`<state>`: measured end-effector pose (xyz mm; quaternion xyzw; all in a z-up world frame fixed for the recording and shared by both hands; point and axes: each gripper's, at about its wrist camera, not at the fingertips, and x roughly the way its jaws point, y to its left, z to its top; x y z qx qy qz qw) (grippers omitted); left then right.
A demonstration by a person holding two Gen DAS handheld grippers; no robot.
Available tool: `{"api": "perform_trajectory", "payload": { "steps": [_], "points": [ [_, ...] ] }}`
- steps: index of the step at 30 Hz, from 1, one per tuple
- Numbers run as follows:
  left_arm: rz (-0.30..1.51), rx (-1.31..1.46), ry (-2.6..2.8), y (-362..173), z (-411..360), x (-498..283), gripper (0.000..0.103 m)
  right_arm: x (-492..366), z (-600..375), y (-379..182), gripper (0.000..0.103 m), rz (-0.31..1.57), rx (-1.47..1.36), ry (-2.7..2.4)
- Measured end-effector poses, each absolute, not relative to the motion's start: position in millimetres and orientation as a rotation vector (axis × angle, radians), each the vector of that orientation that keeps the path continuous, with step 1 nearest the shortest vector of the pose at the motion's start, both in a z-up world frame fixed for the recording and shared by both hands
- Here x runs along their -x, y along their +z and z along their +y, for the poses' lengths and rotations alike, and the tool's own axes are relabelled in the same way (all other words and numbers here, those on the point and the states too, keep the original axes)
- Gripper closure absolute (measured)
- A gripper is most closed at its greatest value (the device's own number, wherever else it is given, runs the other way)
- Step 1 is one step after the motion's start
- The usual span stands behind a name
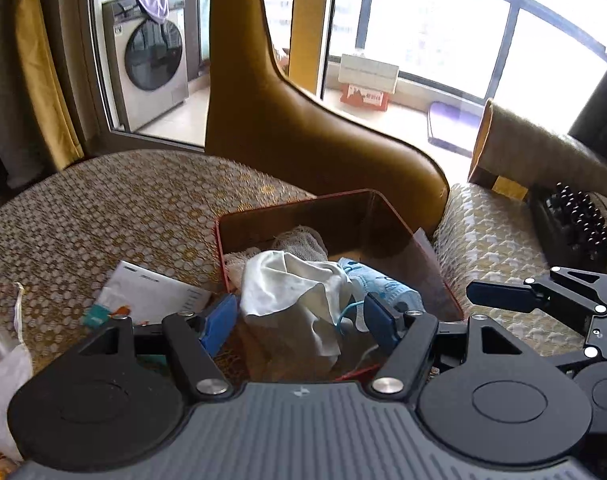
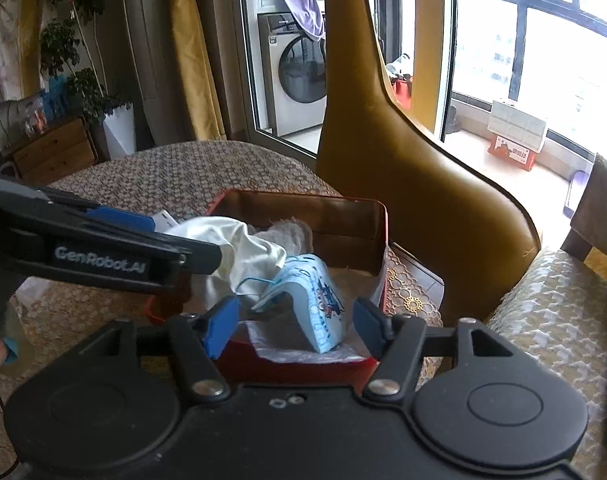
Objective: Organize soft objects
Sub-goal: 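Open both tools to drop the mask and cloth into the box, then move both tools back toward the bunny plush and yellow duck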
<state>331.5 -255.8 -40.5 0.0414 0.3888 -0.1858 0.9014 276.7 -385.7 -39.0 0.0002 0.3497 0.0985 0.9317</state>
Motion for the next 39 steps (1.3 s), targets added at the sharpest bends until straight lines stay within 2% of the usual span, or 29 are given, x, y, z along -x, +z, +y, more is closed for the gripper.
{"api": "perform_trajectory", "payload": {
  "steps": [13,16,21,24,27,32,34,39],
  "points": [
    [0.719,-0.053,-0.359,2,-212,-266,0.033,-230,-362,-3,0.025,0.648,-0.031,0.229],
    [0.701,-0.044,-0.349,8,-198,-249,0.025,-219,-351,3,0.022,0.640,-0.031,0.250],
    [0.678,-0.038,-0.319,15,-173,-226,0.025,-205,-328,10,0.015,0.631,-0.024,0.290],
    [0.674,-0.021,-0.305,16,-153,-211,0.019,-197,-316,14,0.011,0.631,-0.031,0.312],
    [0.671,0.003,-0.288,16,-130,-199,0.018,-191,-303,15,0.009,0.630,-0.017,0.331],
    [0.660,0.028,-0.257,13,-94,-182,0.011,-187,-282,14,0.008,0.635,0.008,0.358],
    [0.650,0.032,-0.243,11,-80,-175,0.005,-186,-275,12,0.008,0.642,0.006,0.367],
    [0.631,0.037,-0.216,0,-44,-162,0.003,-184,-259,9,0.008,0.649,0.009,0.399]
  ]
}}
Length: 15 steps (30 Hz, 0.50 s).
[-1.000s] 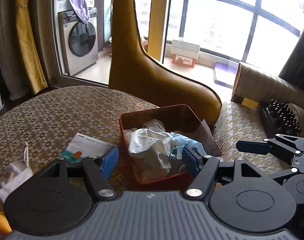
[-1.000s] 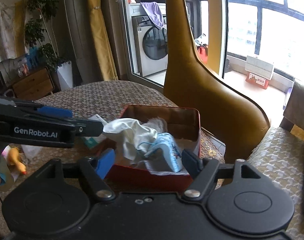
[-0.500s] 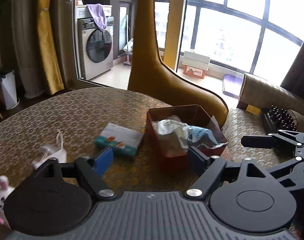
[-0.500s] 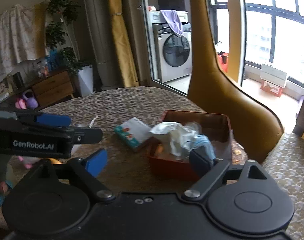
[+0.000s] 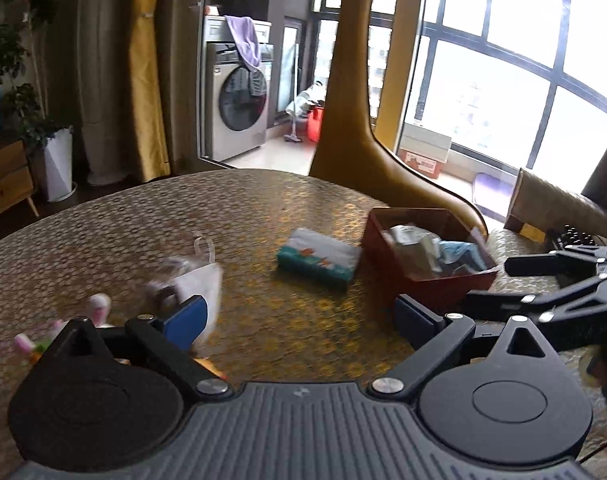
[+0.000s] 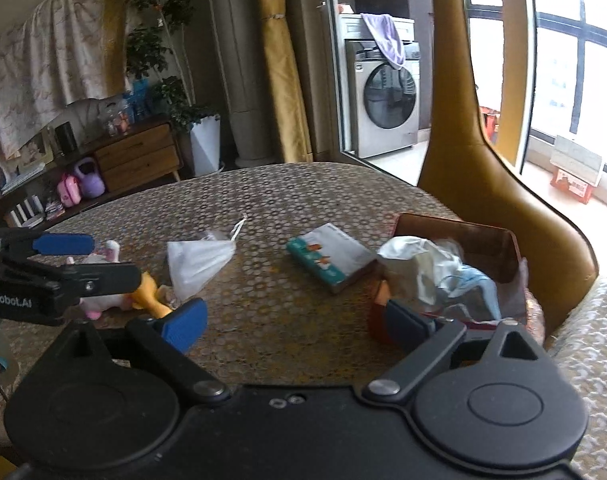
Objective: Organize soft objects
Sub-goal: 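Move both tools back toward the bunny plush and yellow duck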
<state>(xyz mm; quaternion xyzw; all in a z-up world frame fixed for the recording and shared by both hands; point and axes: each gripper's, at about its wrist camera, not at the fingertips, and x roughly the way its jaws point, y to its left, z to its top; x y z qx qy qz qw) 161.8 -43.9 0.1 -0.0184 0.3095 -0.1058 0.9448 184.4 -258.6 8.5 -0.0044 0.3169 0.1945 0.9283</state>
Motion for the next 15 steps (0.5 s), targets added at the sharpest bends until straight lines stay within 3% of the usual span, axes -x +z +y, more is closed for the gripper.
{"api": "perform_trajectory", "payload": {
  "steps": [15],
  "points": [
    [0.649,0.140,-0.133,-58,44,-133,0.002,-223,-208,-14,0.007,0.693,0.029,0.453]
  ]
}}
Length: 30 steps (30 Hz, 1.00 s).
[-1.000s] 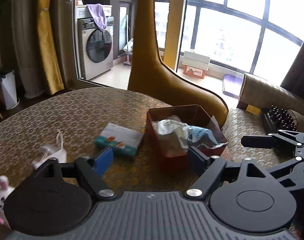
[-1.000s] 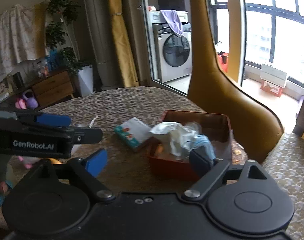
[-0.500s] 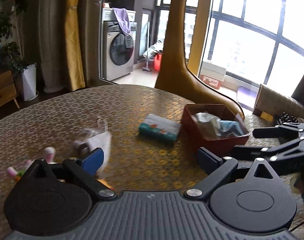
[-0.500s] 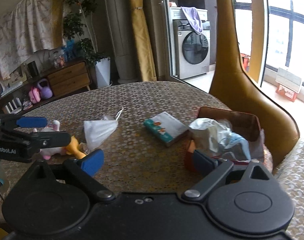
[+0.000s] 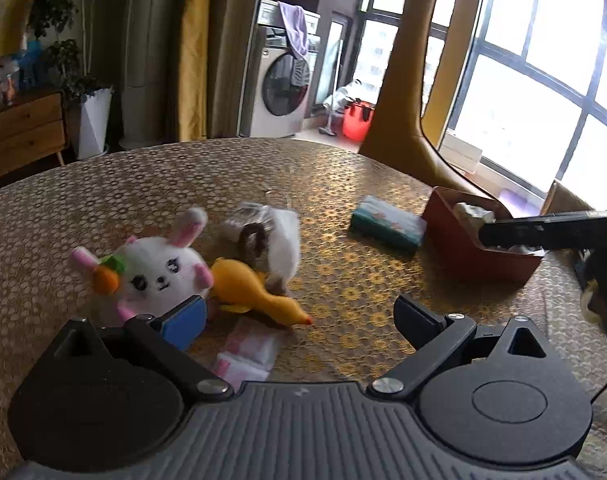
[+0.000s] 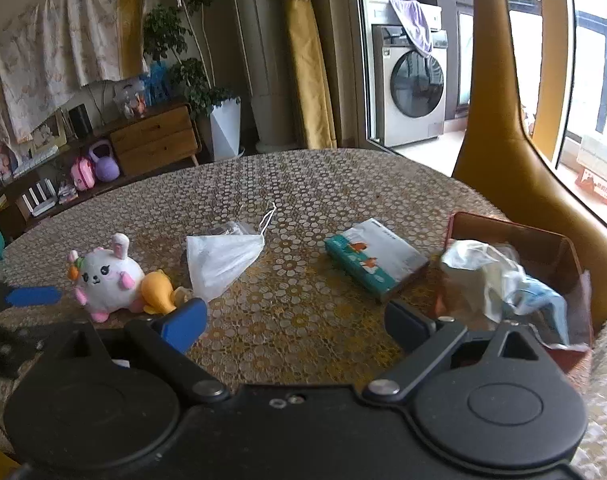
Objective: Organize soft objects
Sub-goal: 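Move both tools back toward the bunny plush and yellow duck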
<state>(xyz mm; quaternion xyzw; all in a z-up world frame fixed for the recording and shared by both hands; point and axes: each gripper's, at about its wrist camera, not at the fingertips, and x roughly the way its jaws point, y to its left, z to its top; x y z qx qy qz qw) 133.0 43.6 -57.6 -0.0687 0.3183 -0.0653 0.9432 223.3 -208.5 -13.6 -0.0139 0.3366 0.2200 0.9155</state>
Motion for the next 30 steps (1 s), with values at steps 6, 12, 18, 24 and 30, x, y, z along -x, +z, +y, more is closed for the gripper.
{"api": "perform_trajectory", "payload": {
  "steps": [6,12,18,24,30],
  "points": [
    [0.663,0.113,-0.092,-82,52,-132,0.002,-245,-178,-34,0.007,0.747,0.036,0.498],
    [0.698,0.133,-0.063,-112,61,-133,0.002,-252,-133,-53,0.010,0.794,0.086,0.621],
    [0.713,0.148,-0.030,-131,64,-138,0.002,-255,-87,-69,0.018,0.831,0.176,0.710],
    [0.728,0.147,-0.006,-146,65,-145,0.003,-263,-65,-90,0.028,0.886,0.202,0.722],
    [0.728,0.132,-0.034,-153,64,-146,0.011,-269,-55,-102,0.037,0.912,0.208,0.709]
  ]
}}
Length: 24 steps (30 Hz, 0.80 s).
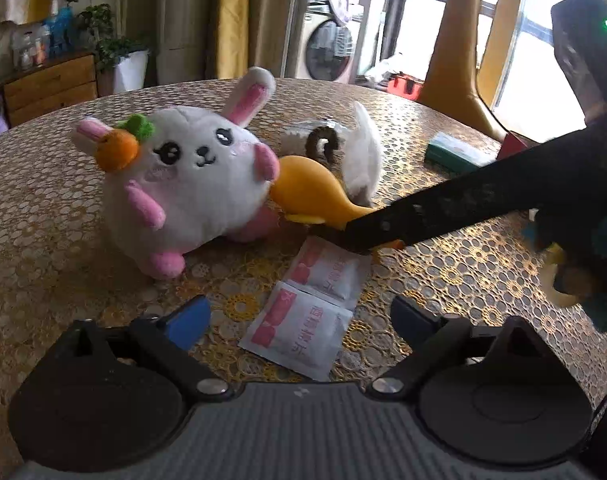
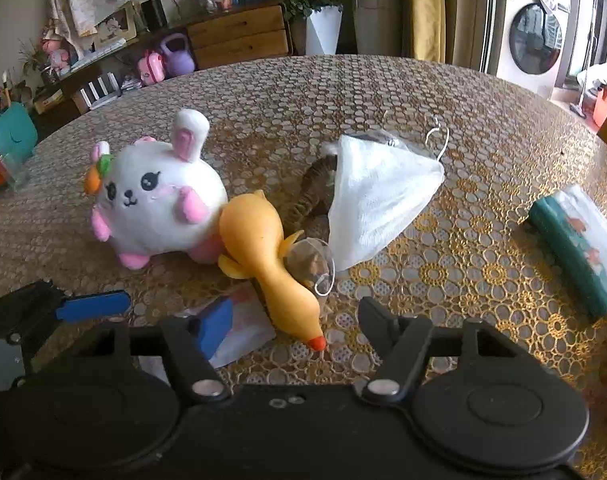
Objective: Organize soft objects
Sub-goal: 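Move both tools back toward the bunny plush and yellow duck, then grasp the yellow rubber duck with the right tool while the left tool grasps the white wipe sachet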
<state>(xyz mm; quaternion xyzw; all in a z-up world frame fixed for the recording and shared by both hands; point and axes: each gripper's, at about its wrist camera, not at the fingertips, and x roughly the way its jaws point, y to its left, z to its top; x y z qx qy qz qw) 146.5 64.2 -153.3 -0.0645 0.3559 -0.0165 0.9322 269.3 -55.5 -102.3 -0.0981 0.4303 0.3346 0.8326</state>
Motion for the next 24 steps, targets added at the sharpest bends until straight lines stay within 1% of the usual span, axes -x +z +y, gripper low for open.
{"api": "perform_trajectory", "payload": {
  "steps": [3,6,8,10,14,16,18,19,20,21,24],
  "points": [
    [0.726,0.100,-0.027,-155,60,-147,0.015,-270,-54,-105,0.039,0.914,0.209,0.703],
    [0.724,0.067,-0.003,-155,56,-147,0.026,-271,-52,-107,0.041,0.914,0.209,0.698],
    [0.723,0.049,-0.004,-155,55,-148,0.030,-271,-49,-108,0.043,0.912,0.216,0.696],
    [0.723,0.028,-0.012,-155,52,-147,0.037,-272,-47,-109,0.044,0.910,0.225,0.697],
    [0.721,-0.005,-0.023,-155,46,-147,0.047,-270,-41,-113,0.050,0.903,0.251,0.694],
    [0.722,-0.008,-0.031,-154,43,-148,0.053,-269,-38,-113,0.052,0.896,0.261,0.690],
    [0.721,-0.012,-0.028,-154,40,-148,0.054,-267,-36,-113,0.061,0.888,0.278,0.683],
    [0.721,-0.010,-0.027,-154,40,-148,0.055,-266,-36,-113,0.064,0.883,0.288,0.680],
    [0.721,-0.007,-0.022,-154,40,-149,0.056,-265,-36,-113,0.067,0.880,0.294,0.675],
    [0.721,-0.004,-0.014,-154,40,-149,0.060,-265,-35,-113,0.070,0.878,0.299,0.671],
    [0.722,0.009,-0.013,-153,42,-149,0.061,-262,-36,-112,0.075,0.867,0.310,0.666]
  ]
}}
